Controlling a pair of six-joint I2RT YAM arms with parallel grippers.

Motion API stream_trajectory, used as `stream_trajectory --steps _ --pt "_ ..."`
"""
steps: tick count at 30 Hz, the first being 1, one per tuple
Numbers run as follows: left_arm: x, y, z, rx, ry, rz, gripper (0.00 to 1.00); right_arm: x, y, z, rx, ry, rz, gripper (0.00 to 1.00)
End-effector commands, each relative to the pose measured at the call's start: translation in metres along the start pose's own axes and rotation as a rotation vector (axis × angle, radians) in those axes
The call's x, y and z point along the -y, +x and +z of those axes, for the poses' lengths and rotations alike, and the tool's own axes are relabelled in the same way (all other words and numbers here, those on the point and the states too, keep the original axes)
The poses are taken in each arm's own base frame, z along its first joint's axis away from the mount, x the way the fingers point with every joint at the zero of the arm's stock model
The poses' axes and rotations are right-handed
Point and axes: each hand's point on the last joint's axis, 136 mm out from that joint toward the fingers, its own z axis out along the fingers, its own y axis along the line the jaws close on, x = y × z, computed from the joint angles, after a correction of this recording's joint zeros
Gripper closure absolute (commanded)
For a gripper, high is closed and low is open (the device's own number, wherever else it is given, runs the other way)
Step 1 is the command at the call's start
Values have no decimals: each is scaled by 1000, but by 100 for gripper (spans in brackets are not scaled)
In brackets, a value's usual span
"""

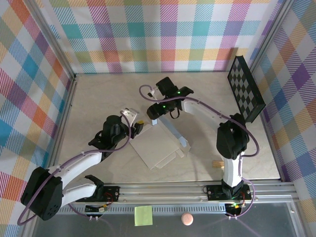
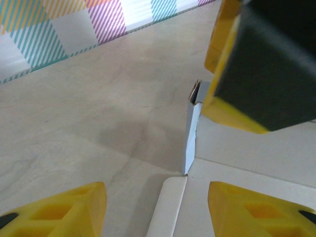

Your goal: Fold the paper box

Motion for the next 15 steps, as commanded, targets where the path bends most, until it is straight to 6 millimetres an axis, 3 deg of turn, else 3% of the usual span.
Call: stream_trajectory --steps 1,9,15 --pt "-6 11 -5 -29 -29 -27 43 0 4 10 -57 53 25 22" --pt "-5 16 -6 -37 -21 -35 43 4 11 41 -137 107 24 29" --pt "-3 17 -6 -38 -14 -39 43 6 15 52 -150 108 29 39"
